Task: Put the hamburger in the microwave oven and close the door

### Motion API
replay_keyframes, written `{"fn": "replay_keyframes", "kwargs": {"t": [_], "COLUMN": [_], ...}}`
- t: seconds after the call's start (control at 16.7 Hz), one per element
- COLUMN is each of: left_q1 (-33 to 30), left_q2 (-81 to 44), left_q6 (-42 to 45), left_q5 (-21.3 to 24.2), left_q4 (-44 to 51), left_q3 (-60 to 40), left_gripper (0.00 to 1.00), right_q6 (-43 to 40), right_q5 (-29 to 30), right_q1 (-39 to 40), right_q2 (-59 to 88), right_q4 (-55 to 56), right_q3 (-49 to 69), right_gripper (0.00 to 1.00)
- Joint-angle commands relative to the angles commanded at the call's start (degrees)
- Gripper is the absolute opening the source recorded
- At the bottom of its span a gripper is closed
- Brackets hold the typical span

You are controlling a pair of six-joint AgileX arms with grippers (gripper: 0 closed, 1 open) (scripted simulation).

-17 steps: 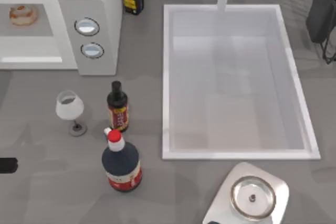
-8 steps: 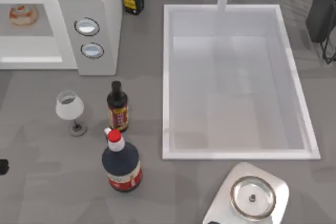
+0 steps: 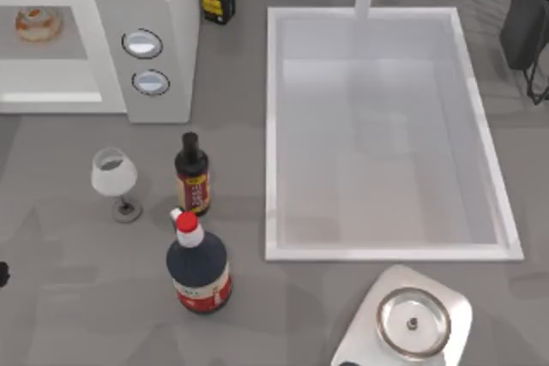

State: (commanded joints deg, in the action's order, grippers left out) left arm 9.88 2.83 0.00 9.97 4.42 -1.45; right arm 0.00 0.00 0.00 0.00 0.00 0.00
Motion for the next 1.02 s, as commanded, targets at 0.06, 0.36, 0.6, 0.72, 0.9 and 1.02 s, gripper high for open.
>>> {"fn": "replay_keyframes", "kwargs": {"t": [0.06,0.36,0.6,0.72,0.9,1.02], "left_q1": [-0.7,-7.5,-12.2,-12.3,-11.1,-8.5], "left_q2": [-0.8,-11.2,-16.2,-16.2,-16.8,-19.2], "left_q6": [0.0,0.1,0.2,0.2,0.2,0.3], "left_q5": [-0.5,-7.4,-12.3,-12.3,-11.8,-10.2], "left_q4": [-0.7,-7.0,-11.2,-11.3,-11.8,-13.7], "left_q3": [-0.6,-3.2,-4.8,-4.8,-4.7,-5.2], "left_gripper": [0.00,0.00,0.00,0.00,0.00,0.00], "right_q6": [0.0,0.0,0.0,0.0,0.0,0.0], "right_q5": [0.0,0.0,0.0,0.0,0.0,0.0], "right_q1": [0.0,0.0,0.0,0.0,0.0,0.0], "right_q2": [0.0,0.0,0.0,0.0,0.0,0.0], "right_q4": [0.0,0.0,0.0,0.0,0.0,0.0], "right_q3": [0.0,0.0,0.0,0.0,0.0,0.0], "right_gripper": [1.00,1.00,1.00,1.00,1.00,1.00]}}
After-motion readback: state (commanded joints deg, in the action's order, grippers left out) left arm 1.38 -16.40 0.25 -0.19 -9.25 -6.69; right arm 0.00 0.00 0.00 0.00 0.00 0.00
